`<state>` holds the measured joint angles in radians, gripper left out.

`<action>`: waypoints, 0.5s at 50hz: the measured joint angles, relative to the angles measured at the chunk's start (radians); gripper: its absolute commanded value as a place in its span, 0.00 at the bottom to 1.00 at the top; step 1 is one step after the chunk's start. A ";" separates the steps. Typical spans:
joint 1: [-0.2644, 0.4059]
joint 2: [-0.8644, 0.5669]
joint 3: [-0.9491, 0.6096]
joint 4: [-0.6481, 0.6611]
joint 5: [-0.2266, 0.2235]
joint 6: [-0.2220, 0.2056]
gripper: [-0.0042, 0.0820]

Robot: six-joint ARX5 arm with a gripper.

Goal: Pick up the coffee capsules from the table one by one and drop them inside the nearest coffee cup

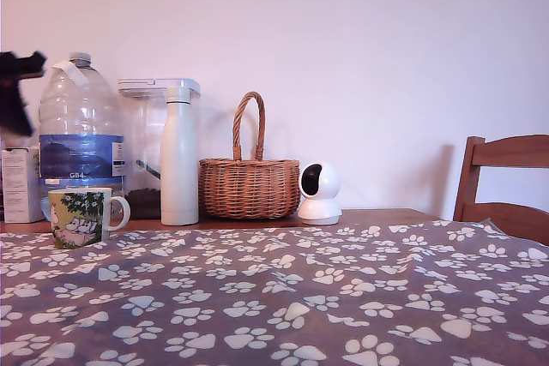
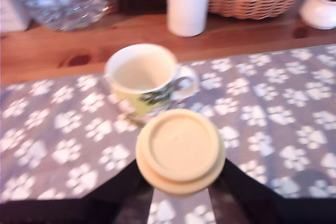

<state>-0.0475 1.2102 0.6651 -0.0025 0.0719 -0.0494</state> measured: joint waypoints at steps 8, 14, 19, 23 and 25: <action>0.026 0.000 0.007 -0.049 0.000 0.000 0.30; 0.042 0.000 0.032 -0.080 0.000 0.000 0.30; 0.048 0.000 0.058 -0.102 0.000 0.000 0.30; 0.048 0.006 0.080 -0.126 0.002 0.000 0.30; 0.048 0.015 0.095 -0.139 0.006 0.000 0.30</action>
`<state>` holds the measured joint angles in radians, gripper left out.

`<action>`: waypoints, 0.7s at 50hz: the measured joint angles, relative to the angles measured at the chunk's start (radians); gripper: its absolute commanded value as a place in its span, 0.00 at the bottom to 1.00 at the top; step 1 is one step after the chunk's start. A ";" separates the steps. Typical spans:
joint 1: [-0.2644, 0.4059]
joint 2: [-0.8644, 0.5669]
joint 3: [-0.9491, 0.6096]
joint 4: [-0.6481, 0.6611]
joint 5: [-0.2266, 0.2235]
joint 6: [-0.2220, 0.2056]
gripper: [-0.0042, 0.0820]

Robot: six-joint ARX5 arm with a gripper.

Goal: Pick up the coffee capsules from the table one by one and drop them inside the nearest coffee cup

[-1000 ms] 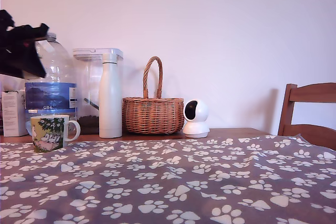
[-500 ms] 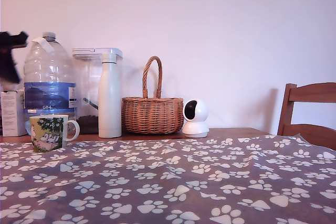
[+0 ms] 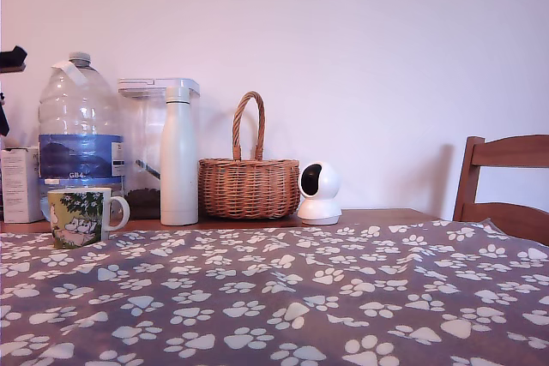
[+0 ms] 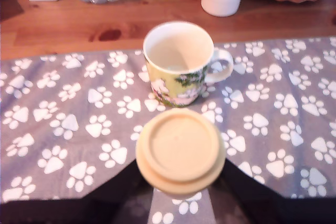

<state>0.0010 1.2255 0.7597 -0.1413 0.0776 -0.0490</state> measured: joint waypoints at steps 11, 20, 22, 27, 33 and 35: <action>0.000 0.122 0.122 -0.068 0.018 0.000 0.30; 0.000 0.205 0.226 -0.154 0.032 0.006 0.30; 0.000 0.220 0.251 -0.170 0.036 0.007 0.30; -0.001 0.253 0.320 -0.217 0.059 0.014 0.30; -0.004 0.301 0.408 -0.282 0.093 0.023 0.30; -0.005 0.319 0.436 -0.301 0.098 0.024 0.30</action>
<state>-0.0044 1.5448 1.1957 -0.4423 0.1753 -0.0250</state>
